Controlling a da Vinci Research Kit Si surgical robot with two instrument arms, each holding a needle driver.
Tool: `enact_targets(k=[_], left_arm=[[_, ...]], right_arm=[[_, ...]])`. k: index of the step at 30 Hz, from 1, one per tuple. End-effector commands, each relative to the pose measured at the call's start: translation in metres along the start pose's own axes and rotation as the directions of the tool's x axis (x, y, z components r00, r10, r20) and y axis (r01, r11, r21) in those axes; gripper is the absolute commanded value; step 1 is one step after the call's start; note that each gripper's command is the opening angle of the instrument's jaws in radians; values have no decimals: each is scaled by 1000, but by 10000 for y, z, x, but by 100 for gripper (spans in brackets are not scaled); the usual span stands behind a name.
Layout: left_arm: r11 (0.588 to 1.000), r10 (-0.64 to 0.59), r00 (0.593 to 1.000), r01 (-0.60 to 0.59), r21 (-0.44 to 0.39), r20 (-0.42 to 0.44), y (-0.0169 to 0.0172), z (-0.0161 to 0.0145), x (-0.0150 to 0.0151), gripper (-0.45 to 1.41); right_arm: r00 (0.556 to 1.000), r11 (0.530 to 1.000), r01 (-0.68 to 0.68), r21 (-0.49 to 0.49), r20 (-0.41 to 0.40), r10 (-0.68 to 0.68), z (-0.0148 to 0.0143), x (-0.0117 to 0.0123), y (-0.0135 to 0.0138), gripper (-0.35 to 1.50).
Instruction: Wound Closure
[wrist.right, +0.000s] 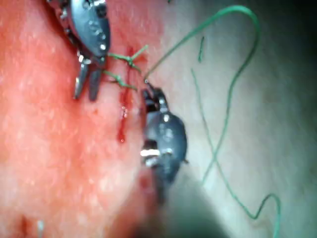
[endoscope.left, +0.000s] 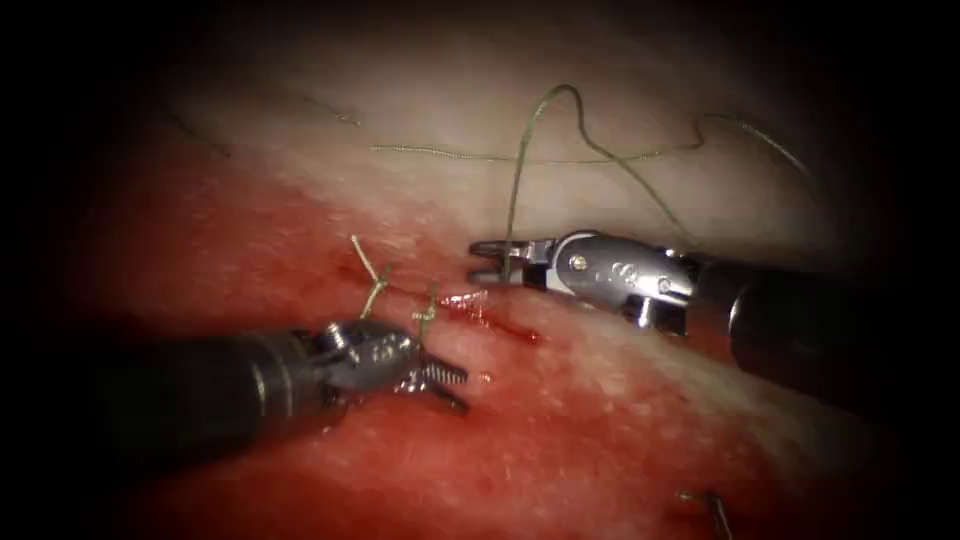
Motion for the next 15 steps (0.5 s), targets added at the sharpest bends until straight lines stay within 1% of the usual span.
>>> enact_targets(k=[1,5,7,11,15], left_arm=[[1000,1,1000,-1,-2,0,-3,8,-1,4],[1000,2,1000,-2,-3,1,-3,7,-2,2],[1000,2,1000,-2,-3,1,-3,7,-2,2],[1000,2,1000,-2,-3,1,-3,7,-2,2],[1000,3,1000,-3,-4,1,-3,6,-3,2]], right_arm=[[1000,1000,-28,-4,-8,28,14,-5,-2,-35],[999,999,-46,-23,-31,45,12,-6,-3,-35],[998,998,-52,-40,-28,51,9,-4,2,-35],[996,995,-75,-67,-56,72,6,5,14,-35],[998,996,-42,-73,-59,38,4,12,17,-35]])
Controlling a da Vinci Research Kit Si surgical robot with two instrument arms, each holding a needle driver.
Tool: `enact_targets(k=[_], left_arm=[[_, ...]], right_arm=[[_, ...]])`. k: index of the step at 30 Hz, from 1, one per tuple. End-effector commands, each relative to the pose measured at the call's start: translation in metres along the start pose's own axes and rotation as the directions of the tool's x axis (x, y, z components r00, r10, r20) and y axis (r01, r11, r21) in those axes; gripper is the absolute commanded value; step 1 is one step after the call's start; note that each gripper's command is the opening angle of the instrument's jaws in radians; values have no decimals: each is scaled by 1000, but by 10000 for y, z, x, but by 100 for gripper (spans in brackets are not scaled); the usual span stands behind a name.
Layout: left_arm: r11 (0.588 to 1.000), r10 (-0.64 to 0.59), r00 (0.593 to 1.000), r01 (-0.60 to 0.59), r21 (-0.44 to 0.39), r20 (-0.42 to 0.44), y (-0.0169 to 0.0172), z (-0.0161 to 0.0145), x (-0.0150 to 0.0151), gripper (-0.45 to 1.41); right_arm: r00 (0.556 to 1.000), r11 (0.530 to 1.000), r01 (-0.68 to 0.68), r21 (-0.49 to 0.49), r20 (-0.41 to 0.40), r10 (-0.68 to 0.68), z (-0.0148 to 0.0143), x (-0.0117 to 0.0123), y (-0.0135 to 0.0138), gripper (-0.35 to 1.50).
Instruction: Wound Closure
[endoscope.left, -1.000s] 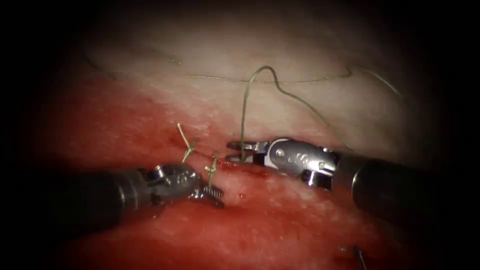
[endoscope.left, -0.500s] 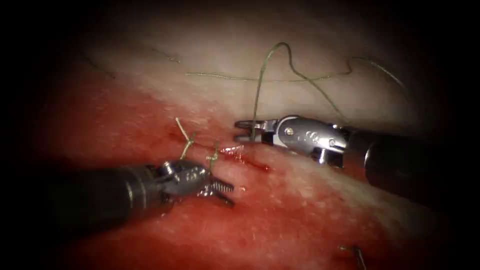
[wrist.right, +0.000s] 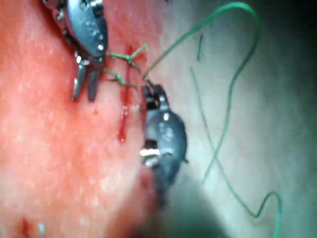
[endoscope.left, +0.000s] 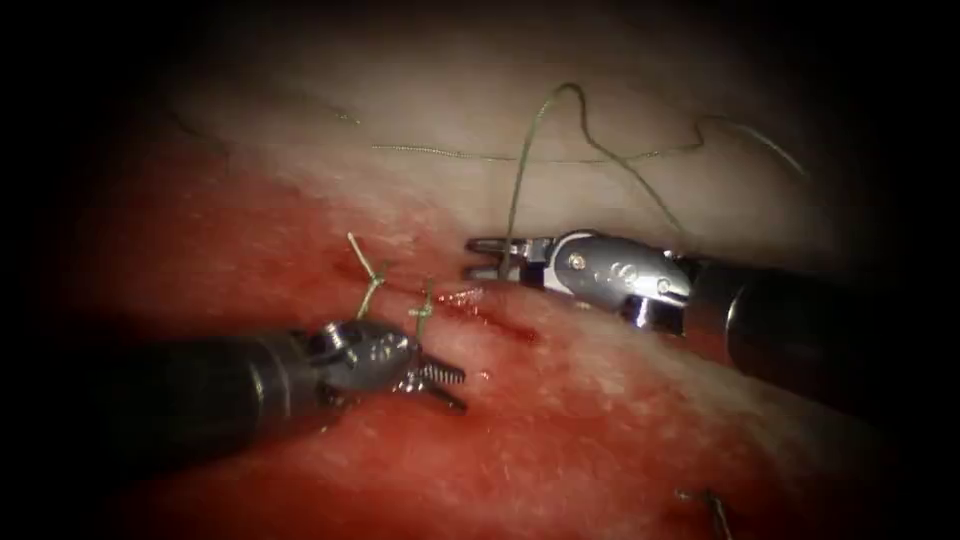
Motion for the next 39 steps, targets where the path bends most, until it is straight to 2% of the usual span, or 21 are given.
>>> enact_targets(k=[1,11,20,28,39], left_arm=[[1000,1,1000,-1,-2,0,-3,7,0,2],[1000,2,1000,-2,1,0,-4,7,-2,2],[1000,3,1000,-3,2,-3,-5,7,-2,0],[1000,4,1000,-4,6,-2,-6,12,-4,-1],[1000,17,1000,-17,21,-4,-41,23,-24,-10]], right_arm=[[1000,1000,17,1,-3,-17,9,1,3,-35],[997,997,75,-4,1,-75,7,10,14,-35],[996,995,77,62,28,-79,9,14,17,-35],[995,993,93,79,37,-96,10,14,19,-35],[994,991,97,95,41,-101,10,16,19,-35]])
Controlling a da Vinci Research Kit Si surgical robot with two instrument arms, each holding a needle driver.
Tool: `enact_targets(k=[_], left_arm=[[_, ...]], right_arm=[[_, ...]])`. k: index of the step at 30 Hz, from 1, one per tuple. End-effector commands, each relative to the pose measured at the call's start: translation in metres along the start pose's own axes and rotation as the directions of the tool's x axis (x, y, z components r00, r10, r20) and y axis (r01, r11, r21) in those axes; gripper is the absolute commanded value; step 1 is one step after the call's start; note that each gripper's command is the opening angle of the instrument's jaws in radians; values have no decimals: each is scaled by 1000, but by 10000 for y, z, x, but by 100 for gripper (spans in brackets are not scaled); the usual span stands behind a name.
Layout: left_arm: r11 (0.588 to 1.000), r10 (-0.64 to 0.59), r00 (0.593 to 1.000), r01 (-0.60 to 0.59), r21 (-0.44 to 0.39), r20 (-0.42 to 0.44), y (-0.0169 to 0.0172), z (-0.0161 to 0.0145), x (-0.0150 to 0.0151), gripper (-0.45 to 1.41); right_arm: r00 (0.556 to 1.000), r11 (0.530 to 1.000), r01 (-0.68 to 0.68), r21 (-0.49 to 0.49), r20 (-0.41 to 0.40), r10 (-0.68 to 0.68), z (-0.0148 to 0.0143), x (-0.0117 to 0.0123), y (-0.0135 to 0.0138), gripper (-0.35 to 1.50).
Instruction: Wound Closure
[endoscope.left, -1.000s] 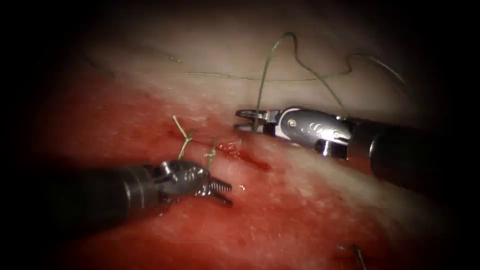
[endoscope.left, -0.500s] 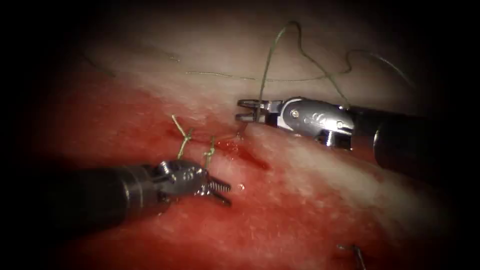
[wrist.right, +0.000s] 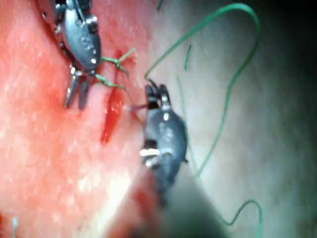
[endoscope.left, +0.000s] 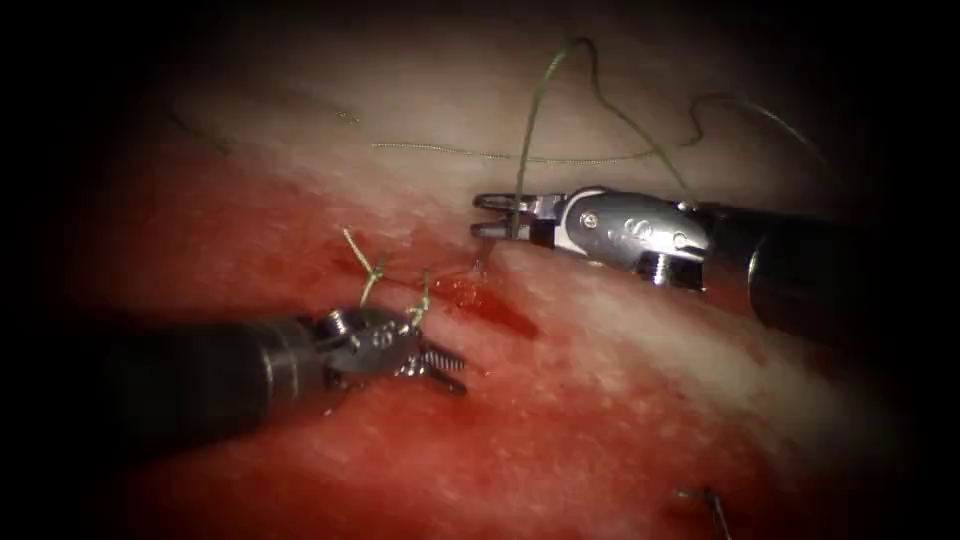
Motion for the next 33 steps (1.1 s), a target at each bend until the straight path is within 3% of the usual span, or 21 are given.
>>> enact_targets(k=[1,9,23,33], left_arm=[[1000,-6,1000,6,2,2,-5,9,-4,-13],[999,-28,999,27,24,33,-20,18,-39,-11],[999,-34,999,33,29,32,-27,21,-39,-6],[999,-37,999,36,26,32,-22,18,-37,-1]], right_arm=[[1000,1000,1,2,-4,-1,10,-2,2,-35],[1000,1000,1,13,-5,-1,15,0,1,-35],[1000,1000,-8,-2,-15,8,14,7,6,-35],[992,989,119,-84,-36,-122,14,12,-2,-35]])
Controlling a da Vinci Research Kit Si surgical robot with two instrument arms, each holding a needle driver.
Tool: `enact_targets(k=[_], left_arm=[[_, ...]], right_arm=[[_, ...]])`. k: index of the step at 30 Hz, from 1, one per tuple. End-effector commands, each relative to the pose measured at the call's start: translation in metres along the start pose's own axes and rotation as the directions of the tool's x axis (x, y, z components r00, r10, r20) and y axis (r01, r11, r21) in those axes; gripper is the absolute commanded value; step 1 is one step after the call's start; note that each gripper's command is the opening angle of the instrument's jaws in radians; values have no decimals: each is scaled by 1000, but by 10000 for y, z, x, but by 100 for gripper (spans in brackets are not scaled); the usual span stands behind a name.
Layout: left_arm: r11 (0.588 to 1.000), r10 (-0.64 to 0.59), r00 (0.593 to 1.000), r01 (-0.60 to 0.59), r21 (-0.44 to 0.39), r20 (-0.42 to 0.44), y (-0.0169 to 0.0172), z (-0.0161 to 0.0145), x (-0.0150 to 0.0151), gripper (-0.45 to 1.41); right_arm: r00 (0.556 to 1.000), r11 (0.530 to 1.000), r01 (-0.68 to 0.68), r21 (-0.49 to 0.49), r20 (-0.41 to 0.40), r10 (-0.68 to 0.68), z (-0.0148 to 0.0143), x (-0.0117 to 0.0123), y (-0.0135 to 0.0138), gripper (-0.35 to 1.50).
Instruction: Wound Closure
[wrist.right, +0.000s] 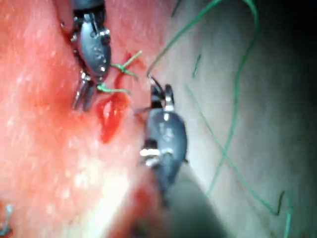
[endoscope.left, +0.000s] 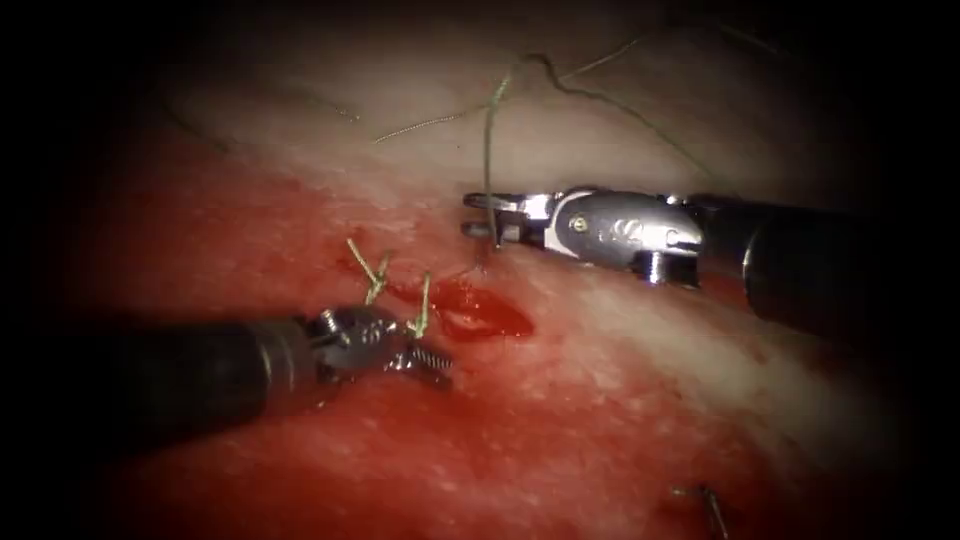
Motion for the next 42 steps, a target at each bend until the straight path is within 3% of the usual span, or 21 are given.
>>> enact_targets(k=[1,17,23,26,33,42], left_arm=[[1000,0,1000,0,-2,0,-2,8,0,-1],[1000,-2,1000,2,-2,2,3,8,2,-1],[1000,-4,1000,4,-2,2,5,8,2,-1],[1000,-4,1000,4,-2,2,6,8,3,-1],[1000,-4,1000,4,-1,2,5,8,4,0],[1000,-4,1000,4,-1,2,5,8,3,0]], right_arm=[[1000,1000,9,-2,-5,-9,10,-1,-1,-35],[1000,1000,21,-5,20,-21,9,5,9,-35],[987,989,-148,25,64,146,15,-2,15,-35],[965,968,-249,37,100,244,18,-8,16,-35],[885,885,-462,54,89,457,23,-15,19,-35],[799,795,-601,84,94,594,30,-26,11,-35]])
